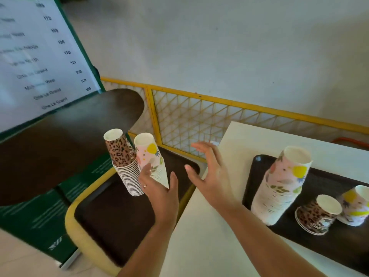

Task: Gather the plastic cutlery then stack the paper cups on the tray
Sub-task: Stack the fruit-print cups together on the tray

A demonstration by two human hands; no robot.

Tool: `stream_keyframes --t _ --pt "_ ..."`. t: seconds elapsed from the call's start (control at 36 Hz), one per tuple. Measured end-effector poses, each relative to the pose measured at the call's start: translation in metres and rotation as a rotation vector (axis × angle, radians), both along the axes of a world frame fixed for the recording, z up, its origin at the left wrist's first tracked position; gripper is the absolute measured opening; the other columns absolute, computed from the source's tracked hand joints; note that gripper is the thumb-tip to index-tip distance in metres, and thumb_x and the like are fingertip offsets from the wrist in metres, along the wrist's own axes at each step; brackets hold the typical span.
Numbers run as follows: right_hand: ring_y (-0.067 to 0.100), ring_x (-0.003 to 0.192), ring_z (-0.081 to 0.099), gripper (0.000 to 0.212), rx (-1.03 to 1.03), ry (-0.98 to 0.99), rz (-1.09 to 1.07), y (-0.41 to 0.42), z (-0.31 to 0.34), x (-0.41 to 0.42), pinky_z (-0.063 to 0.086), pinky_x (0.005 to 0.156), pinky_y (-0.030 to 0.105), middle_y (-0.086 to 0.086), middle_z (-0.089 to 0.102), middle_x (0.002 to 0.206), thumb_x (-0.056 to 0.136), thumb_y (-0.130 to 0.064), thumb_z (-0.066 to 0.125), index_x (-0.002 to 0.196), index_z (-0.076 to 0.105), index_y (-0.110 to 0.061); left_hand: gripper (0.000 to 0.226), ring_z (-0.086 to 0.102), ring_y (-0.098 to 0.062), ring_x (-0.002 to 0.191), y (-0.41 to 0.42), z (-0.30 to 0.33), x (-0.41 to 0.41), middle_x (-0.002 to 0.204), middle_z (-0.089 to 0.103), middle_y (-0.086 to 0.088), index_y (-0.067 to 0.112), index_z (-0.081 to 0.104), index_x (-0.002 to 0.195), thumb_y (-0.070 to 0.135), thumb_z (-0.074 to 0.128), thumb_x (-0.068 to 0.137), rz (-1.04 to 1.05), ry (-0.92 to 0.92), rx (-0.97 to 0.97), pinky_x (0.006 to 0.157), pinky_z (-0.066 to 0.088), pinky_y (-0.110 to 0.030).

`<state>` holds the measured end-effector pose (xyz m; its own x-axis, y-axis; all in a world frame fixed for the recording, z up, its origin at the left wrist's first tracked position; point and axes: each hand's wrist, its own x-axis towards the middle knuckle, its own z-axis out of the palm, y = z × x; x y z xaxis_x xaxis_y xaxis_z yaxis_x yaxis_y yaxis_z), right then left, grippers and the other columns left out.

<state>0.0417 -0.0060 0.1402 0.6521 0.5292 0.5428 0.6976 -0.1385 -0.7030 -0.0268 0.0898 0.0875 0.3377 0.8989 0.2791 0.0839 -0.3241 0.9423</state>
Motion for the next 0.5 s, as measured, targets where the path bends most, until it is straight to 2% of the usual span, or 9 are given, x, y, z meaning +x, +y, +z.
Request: stream_keyframes --t 0.03,0.08,0.11,0.19,0.25,0.31,0.33,0.42,0.5 --pt "-0.006 0.117 0.038 0.049 -0.036 0.036 0.021 0.013 -0.003 -0.002 0.030 0.093 -0.001 -0.010 0.043 0.128 0.084 -0.029 0.064 0.128 0.045 -0.023 0.070 0.031 -0.011 0.127 0.011 -0.002 -0.002 0.138 0.032 -0.008 0.011 0.027 0.137 0.007 0.069 0.081 -0.010 0.007 0.009 0.106 0.034 -0.023" --pt "-0.005 0.119 0.036 0.055 -0.102 0.084 0.031 0.040 -0.008 -0.003 0.030 0.094 0.001 -0.011 0.039 0.133 0.083 -0.030 0.065 0.132 0.041 -0.025 0.077 0.027 -0.003 0.125 0.033 -0.008 -0.005 0.141 0.031 -0.006 0.010 0.026 0.139 0.008 0.072 0.078 -0.037 0.055 0.050 0.101 0.029 -0.004" --pt "-0.006 0.119 0.035 0.058 -0.125 0.107 0.026 0.053 -0.010 -0.004 0.030 0.094 0.002 -0.011 0.037 0.135 0.083 -0.031 0.066 0.133 0.038 -0.026 0.080 0.026 -0.001 0.125 0.044 -0.012 -0.006 0.142 0.030 -0.005 0.010 0.025 0.141 0.011 0.074 0.077 -0.054 0.086 0.072 0.099 0.027 -0.001" --pt "-0.001 0.122 0.036 0.068 -0.151 0.163 0.015 0.089 -0.018 -0.003 0.027 0.084 -0.005 -0.009 0.036 0.139 0.080 -0.034 0.068 0.137 0.033 -0.026 0.090 0.029 -0.012 0.135 0.070 -0.025 -0.008 0.146 0.029 -0.004 0.013 0.021 0.144 0.018 0.077 0.074 -0.147 0.147 0.082 0.108 0.032 -0.021" --pt "0.005 0.127 0.038 0.076 -0.174 0.202 0.007 0.108 -0.025 -0.003 0.030 0.085 0.002 -0.007 0.035 0.142 0.077 -0.036 0.071 0.139 0.028 -0.026 0.095 0.030 -0.009 0.135 0.082 -0.031 -0.008 0.148 0.029 0.000 0.015 0.018 0.145 0.019 0.079 0.072 -0.220 0.153 0.072 0.104 0.030 -0.012" --pt "0.005 0.125 0.040 0.082 -0.168 0.260 0.006 0.122 -0.032 -0.003 0.036 0.088 0.010 -0.007 0.036 0.141 0.073 -0.037 0.074 0.140 0.027 -0.026 0.098 0.029 0.001 0.131 0.088 -0.033 -0.008 0.147 0.029 0.007 0.016 0.017 0.145 0.018 0.080 0.071 -0.269 0.150 0.075 0.096 0.027 0.002" --pt "0.004 0.122 0.041 0.083 -0.157 0.277 0.004 0.128 -0.036 -0.003 0.039 0.089 0.012 -0.008 0.039 0.139 0.071 -0.038 0.076 0.139 0.028 -0.027 0.099 0.029 0.003 0.130 0.091 -0.036 -0.009 0.145 0.030 0.008 0.016 0.017 0.145 0.017 0.081 0.070 -0.282 0.150 0.087 0.094 0.026 0.004" --pt "0.004 0.115 0.048 0.079 -0.150 0.286 -0.028 0.138 -0.046 -0.004 0.048 0.089 0.020 -0.007 0.050 0.128 0.068 -0.041 0.077 0.134 0.036 -0.024 0.097 0.029 0.000 0.132 0.097 -0.042 -0.010 0.144 0.030 0.008 0.020 0.020 0.143 0.014 0.081 0.069 -0.303 0.149 0.126 0.100 0.029 -0.004" --pt "0.001 0.109 0.049 0.076 -0.143 0.289 -0.079 0.139 -0.052 -0.006 0.043 0.081 0.006 -0.008 0.054 0.121 0.066 -0.042 0.078 0.130 0.042 -0.020 0.097 0.030 0.000 0.133 0.103 -0.050 -0.010 0.142 0.031 0.010 0.024 0.020 0.141 0.012 0.082 0.067 -0.339 0.147 0.137 0.103 0.032 -0.012"
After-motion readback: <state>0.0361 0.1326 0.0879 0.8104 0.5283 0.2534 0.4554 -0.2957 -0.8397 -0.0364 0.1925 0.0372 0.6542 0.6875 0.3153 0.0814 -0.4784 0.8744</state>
